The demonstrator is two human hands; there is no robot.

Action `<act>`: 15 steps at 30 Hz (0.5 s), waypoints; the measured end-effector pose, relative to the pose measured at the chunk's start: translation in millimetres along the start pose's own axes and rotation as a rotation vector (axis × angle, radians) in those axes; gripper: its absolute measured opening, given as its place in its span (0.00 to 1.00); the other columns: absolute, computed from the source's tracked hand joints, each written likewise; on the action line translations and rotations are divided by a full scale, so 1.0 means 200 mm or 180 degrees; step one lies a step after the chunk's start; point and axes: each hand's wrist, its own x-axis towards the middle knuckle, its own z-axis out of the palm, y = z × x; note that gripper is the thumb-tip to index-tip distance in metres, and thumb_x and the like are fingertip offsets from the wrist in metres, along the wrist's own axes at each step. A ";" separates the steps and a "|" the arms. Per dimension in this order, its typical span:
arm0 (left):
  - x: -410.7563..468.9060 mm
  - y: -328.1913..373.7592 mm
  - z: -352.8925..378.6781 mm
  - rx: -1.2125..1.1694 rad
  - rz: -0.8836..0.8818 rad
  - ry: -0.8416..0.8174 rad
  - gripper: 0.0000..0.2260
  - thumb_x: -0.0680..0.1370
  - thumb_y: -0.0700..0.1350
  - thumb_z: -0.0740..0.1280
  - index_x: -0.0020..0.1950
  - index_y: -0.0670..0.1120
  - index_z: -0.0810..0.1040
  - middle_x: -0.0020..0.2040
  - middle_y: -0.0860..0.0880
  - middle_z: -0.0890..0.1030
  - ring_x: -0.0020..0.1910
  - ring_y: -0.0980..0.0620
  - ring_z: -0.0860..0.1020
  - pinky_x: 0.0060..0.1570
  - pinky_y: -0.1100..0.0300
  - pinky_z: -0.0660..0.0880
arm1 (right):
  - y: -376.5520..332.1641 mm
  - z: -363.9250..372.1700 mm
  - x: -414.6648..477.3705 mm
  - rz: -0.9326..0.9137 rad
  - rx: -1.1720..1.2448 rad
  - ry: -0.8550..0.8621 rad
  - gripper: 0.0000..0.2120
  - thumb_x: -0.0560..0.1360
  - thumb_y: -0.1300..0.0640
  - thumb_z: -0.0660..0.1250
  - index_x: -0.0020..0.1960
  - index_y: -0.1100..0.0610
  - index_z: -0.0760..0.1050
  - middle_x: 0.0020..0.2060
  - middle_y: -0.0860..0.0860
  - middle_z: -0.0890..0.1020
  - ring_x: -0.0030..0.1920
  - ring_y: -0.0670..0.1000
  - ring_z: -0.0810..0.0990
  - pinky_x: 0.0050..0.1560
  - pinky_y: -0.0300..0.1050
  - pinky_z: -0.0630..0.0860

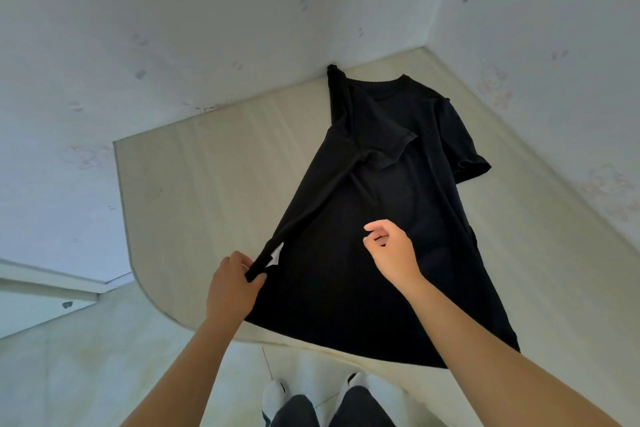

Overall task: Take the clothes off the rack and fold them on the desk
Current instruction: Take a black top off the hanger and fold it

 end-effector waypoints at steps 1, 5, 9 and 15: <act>0.00 -0.02 -0.01 0.0017 -0.0049 -0.0174 0.10 0.75 0.48 0.70 0.49 0.48 0.71 0.45 0.50 0.76 0.40 0.53 0.75 0.34 0.62 0.67 | -0.04 0.03 0.00 0.0123 0.0141 -0.0139 0.10 0.76 0.60 0.66 0.56 0.51 0.76 0.46 0.49 0.80 0.46 0.49 0.80 0.43 0.34 0.75; -0.05 -0.06 -0.03 0.0214 0.0121 -0.0512 0.07 0.76 0.46 0.68 0.48 0.47 0.71 0.42 0.50 0.76 0.37 0.53 0.74 0.32 0.64 0.65 | -0.22 0.15 0.04 0.0223 0.0324 -0.1102 0.18 0.78 0.60 0.61 0.65 0.47 0.72 0.51 0.51 0.79 0.53 0.48 0.79 0.48 0.39 0.77; -0.10 -0.08 -0.06 0.0039 0.0376 -0.0432 0.06 0.75 0.41 0.67 0.47 0.48 0.70 0.43 0.51 0.76 0.38 0.54 0.73 0.33 0.64 0.66 | -0.35 0.26 0.13 0.0451 0.0562 -0.1478 0.19 0.80 0.60 0.60 0.69 0.47 0.70 0.57 0.51 0.76 0.59 0.51 0.76 0.52 0.42 0.77; -0.21 -0.06 -0.13 -0.0323 0.1302 -0.0435 0.12 0.74 0.39 0.67 0.52 0.54 0.74 0.44 0.59 0.73 0.42 0.60 0.74 0.41 0.67 0.72 | -0.39 0.35 0.18 0.1185 0.1181 -0.1156 0.18 0.77 0.58 0.68 0.66 0.56 0.74 0.61 0.52 0.77 0.63 0.53 0.75 0.55 0.45 0.77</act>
